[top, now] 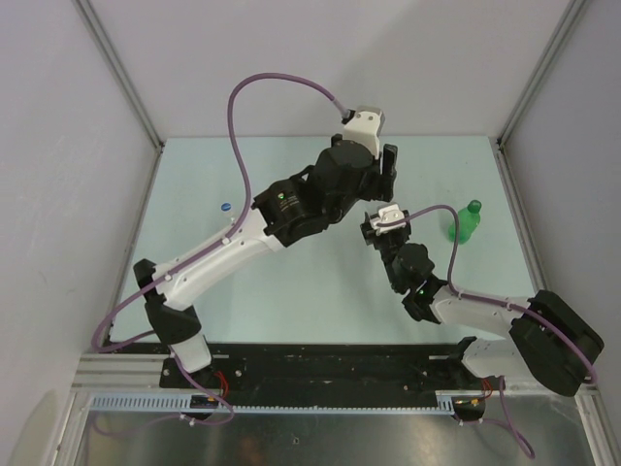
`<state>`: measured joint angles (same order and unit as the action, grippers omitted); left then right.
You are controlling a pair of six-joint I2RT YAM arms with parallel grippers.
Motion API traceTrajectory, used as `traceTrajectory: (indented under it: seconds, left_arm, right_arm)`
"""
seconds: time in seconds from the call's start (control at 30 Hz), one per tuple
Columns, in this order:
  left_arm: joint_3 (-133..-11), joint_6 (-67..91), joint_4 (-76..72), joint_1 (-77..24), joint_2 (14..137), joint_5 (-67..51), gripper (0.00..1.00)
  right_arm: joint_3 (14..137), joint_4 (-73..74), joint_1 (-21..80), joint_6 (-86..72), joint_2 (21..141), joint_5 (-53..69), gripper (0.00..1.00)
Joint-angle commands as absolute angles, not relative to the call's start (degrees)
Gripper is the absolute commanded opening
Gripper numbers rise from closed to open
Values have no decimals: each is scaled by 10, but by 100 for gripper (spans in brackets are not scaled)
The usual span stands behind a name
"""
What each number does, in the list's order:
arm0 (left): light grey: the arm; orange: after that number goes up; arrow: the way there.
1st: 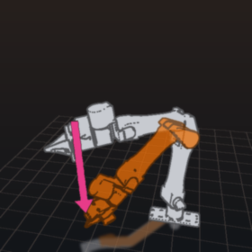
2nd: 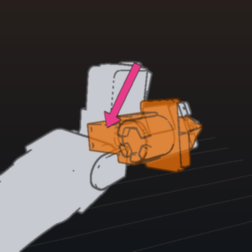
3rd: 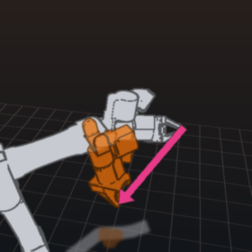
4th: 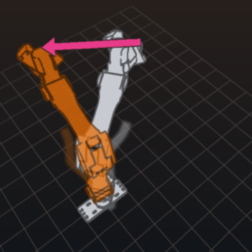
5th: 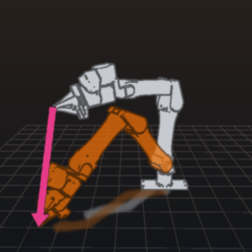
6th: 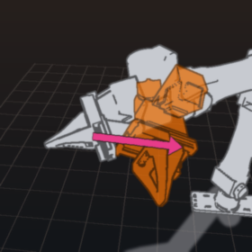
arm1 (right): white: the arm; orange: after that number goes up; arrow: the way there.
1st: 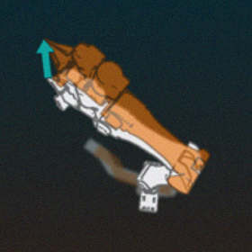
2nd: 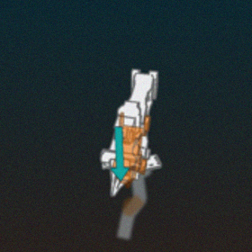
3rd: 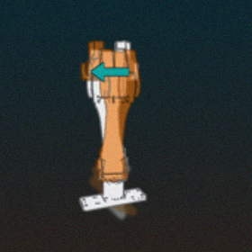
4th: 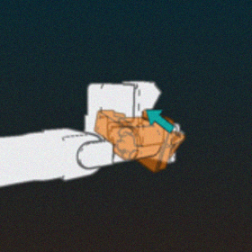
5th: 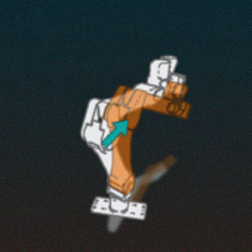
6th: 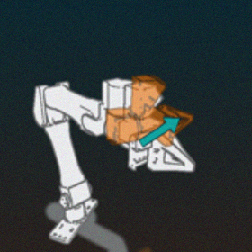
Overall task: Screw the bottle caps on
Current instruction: Screw the bottle cap onto the plastic bottle.
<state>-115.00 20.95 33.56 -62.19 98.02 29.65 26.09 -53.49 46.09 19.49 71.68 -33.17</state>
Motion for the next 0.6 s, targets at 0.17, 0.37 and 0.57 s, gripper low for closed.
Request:
traceTrajectory:
  seconds: [0.17, 0.37, 0.57]
  left_arm:
    - [-1150, 218, 322, -626, 985, 308, 62]
    - [-1133, 216, 322, -626, 981, 319, 62]
    - [-1123, 220, 322, -626, 981, 314, 60]
  right_arm:
    - [272, -531, 465, 183, 692, -334, 0]
    - [272, -528, 465, 180, 682, -329, 0]
    - [274, -522, 466, 181, 672, -326, 0]
